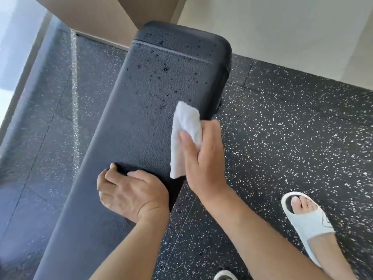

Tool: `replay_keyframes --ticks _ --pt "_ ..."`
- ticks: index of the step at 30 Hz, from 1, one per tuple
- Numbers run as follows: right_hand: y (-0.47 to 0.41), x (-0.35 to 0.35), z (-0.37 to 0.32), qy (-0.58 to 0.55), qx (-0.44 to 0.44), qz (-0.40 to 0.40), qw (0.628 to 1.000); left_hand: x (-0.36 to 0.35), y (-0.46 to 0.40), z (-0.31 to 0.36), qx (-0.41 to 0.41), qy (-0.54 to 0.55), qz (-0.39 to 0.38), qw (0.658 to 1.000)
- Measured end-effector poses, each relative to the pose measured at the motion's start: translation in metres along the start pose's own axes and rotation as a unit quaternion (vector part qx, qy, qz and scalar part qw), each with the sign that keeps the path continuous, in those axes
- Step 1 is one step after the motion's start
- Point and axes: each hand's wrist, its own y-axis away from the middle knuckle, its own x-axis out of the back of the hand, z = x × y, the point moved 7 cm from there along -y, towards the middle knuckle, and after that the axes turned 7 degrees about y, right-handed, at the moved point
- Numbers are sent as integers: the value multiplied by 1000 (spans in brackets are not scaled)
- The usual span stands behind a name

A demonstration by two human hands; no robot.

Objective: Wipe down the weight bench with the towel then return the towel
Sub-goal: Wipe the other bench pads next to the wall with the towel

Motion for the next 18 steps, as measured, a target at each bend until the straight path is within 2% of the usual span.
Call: replay_keyframes --ticks 2,5,7,10,13,18 --pt "-43 1 -31 43 96 -10 994 2 1 3 3 8 2 1000" --pt "-69 -14 -68 94 206 -66 972 4 2 5 2 14 3 1000" --pt "-56 -32 -82 110 264 -138 948 2 1 1 8 16 4 1000" --pt "-8 -56 -79 168 331 -257 892 -5 -1 -6 17 0 -12 1000" --pt "13 -67 -62 265 364 -261 854 -7 0 -6 15 -10 -1 1000" --pt "-33 -125 -79 316 410 -229 824 0 2 1 16 12 16 1000"
